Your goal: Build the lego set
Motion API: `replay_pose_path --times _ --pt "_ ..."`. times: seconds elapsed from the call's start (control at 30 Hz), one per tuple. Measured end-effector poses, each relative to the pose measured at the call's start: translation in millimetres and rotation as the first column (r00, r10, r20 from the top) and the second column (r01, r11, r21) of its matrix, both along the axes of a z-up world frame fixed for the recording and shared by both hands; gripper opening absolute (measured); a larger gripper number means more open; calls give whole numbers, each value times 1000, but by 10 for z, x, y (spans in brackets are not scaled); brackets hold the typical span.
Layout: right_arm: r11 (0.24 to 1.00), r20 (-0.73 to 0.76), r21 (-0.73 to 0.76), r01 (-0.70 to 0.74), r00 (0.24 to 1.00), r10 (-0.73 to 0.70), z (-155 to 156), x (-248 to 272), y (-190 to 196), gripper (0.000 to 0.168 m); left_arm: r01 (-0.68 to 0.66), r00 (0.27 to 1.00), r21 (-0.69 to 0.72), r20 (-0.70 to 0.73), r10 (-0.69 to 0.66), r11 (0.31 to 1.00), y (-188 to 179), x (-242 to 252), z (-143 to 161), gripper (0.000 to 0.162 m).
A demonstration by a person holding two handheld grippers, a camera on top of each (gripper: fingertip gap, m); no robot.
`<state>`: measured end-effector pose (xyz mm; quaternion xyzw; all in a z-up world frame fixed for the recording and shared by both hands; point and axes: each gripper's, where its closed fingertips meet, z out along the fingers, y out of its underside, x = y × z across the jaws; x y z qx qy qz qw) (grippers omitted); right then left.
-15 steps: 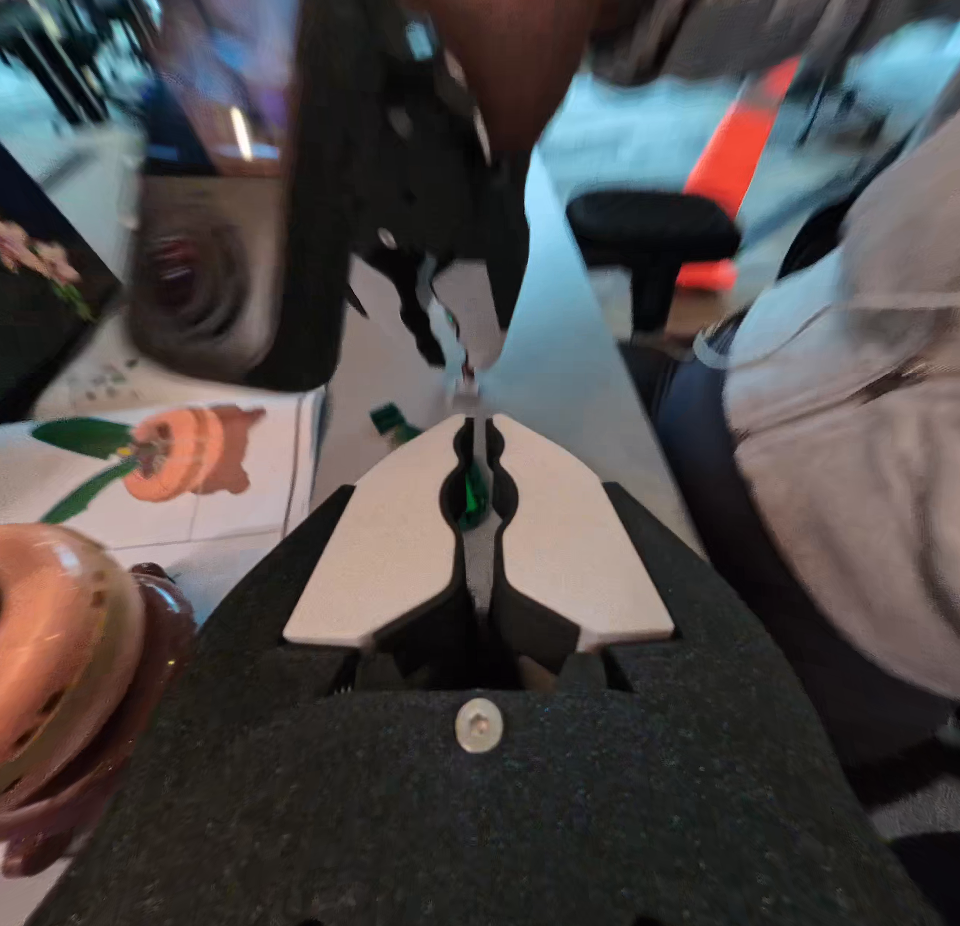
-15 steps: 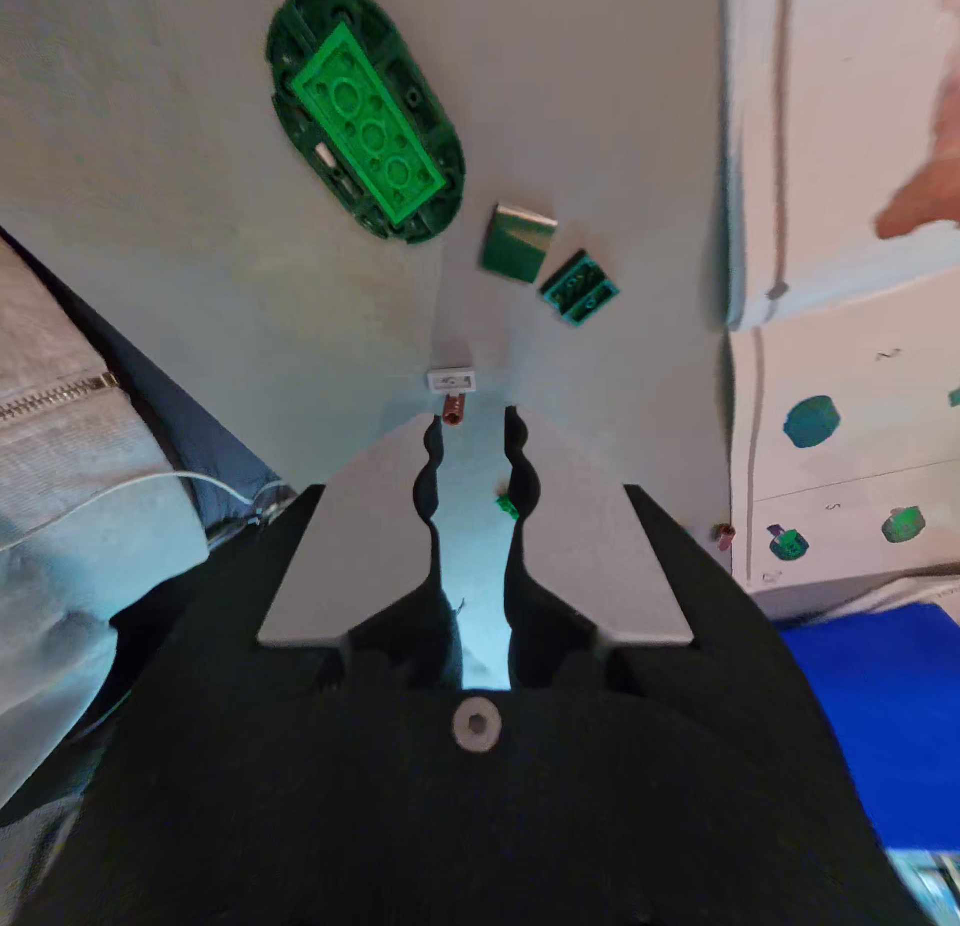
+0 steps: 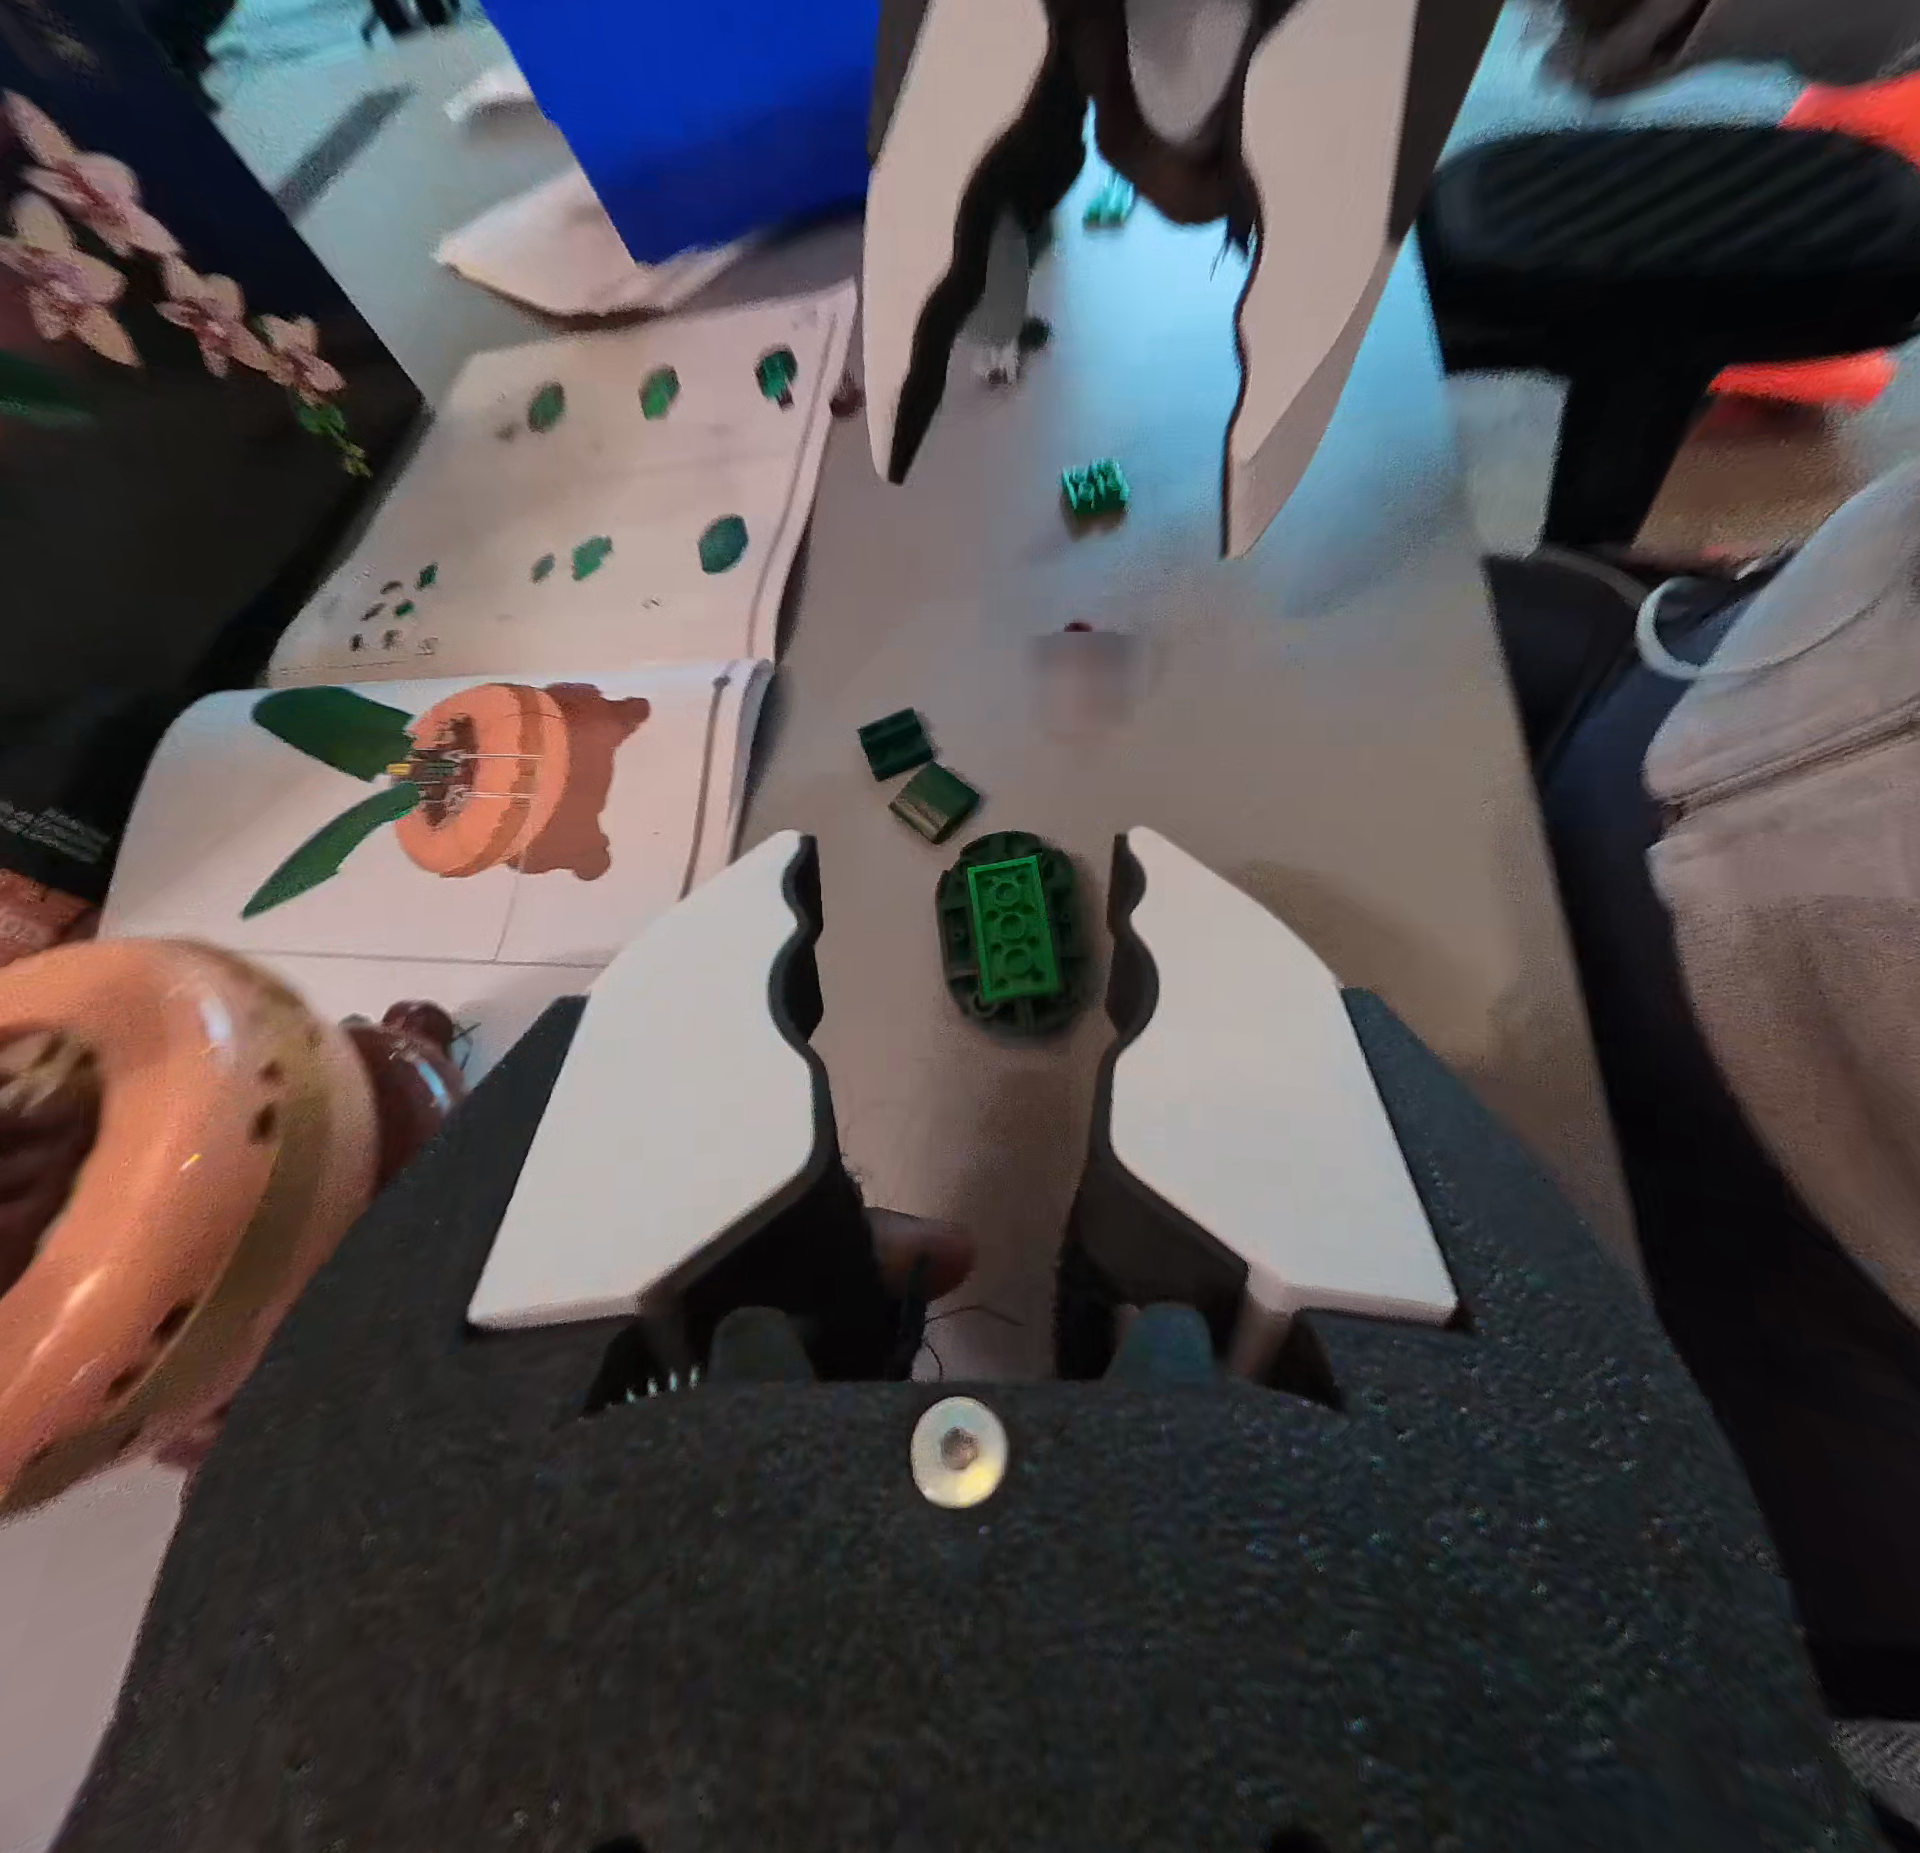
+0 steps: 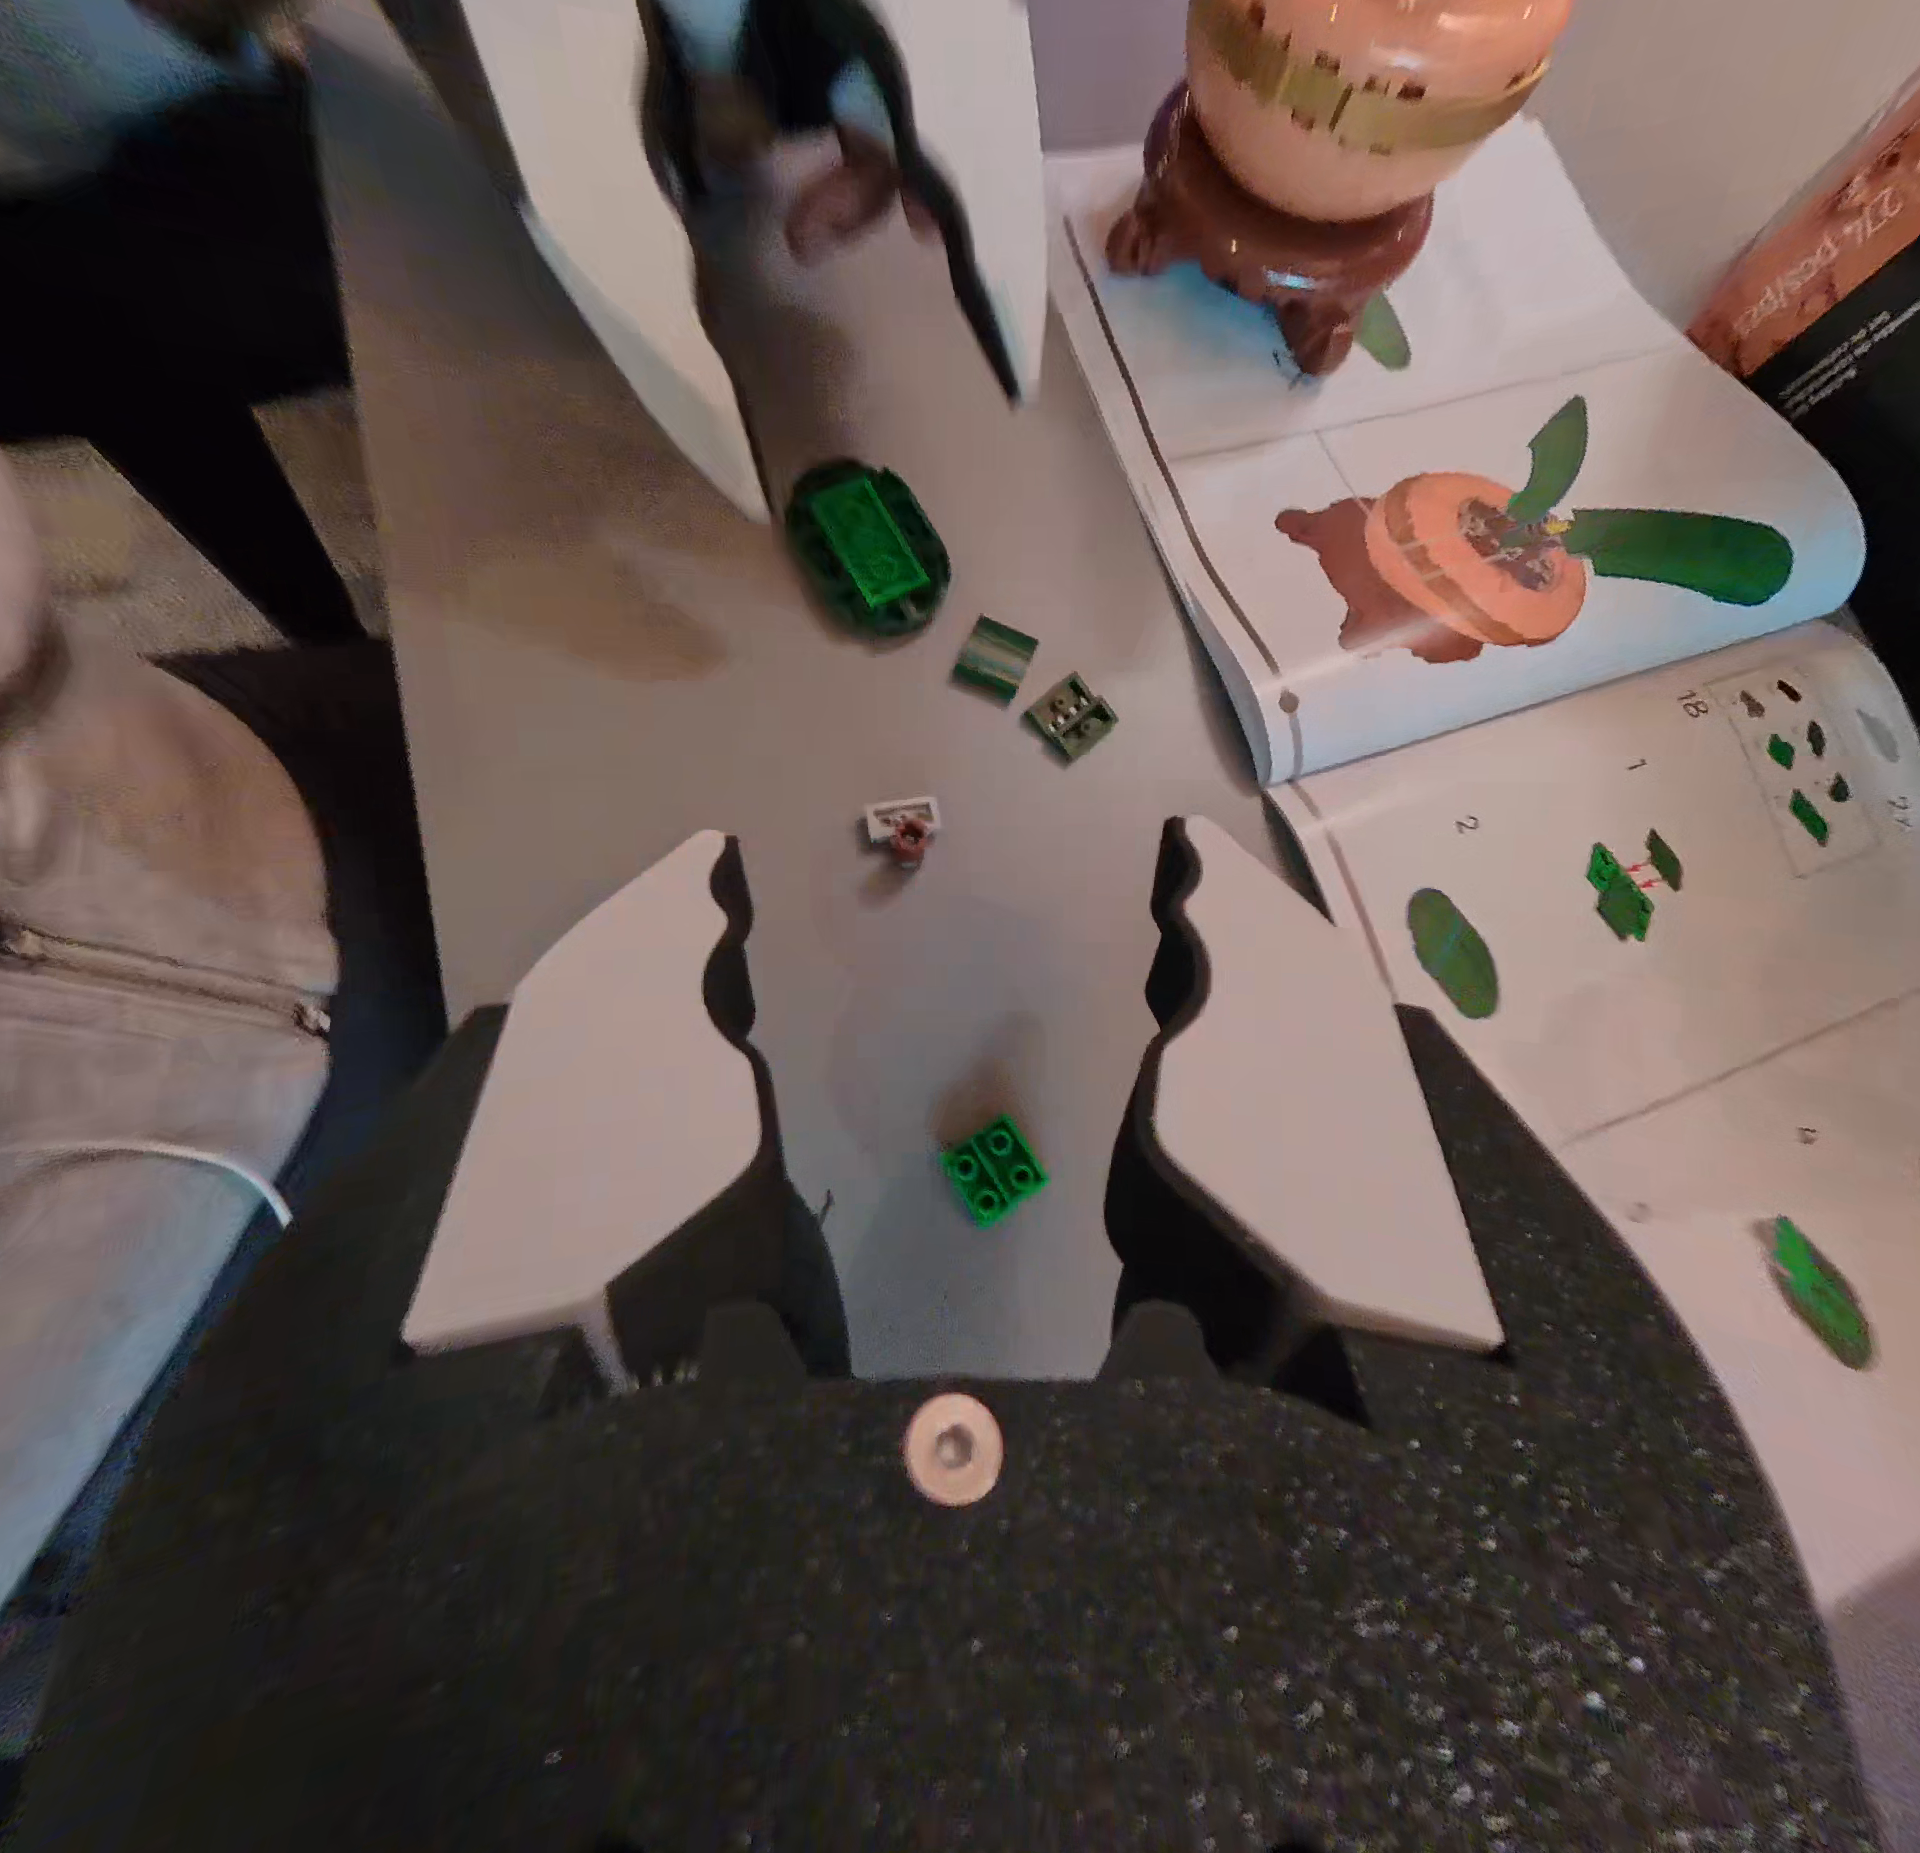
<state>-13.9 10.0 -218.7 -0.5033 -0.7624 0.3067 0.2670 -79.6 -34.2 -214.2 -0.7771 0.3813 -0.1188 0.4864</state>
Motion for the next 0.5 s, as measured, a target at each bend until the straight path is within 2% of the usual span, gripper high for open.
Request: replay_pose_path --times 0.07,0.17,0.27,0.4,0.43,0.5 --pt "996 -71 -91 2 997 -8 21 6 -50 67 -30 994 -9 -106 29 1000 89 37 -144 47" --pt "991 -9 -131 23 1000 -24 -94 91 -54 52 -77 973 -58 -224 62 995 92 -66 -273 45" --pt "993 89 -117 23 996 -12 -269 134 -73 45 -66 985 -123 -164 45 990 16 -22 -297 48" --pt "992 108 -124 -21 994 34 -355 54 -112 41 -40 994 -150 -104 24 988 7 48 -325 39" --pt "993 103 -119 -24 994 37 -350 33 -102 41 -30 994 -147 -112 14 989 -3 45 -322 41" --pt "994 86 -103 -25 996 34 -326 11 -77 44 -16 994 -129 -112 2 991 -32 38 -271 55"
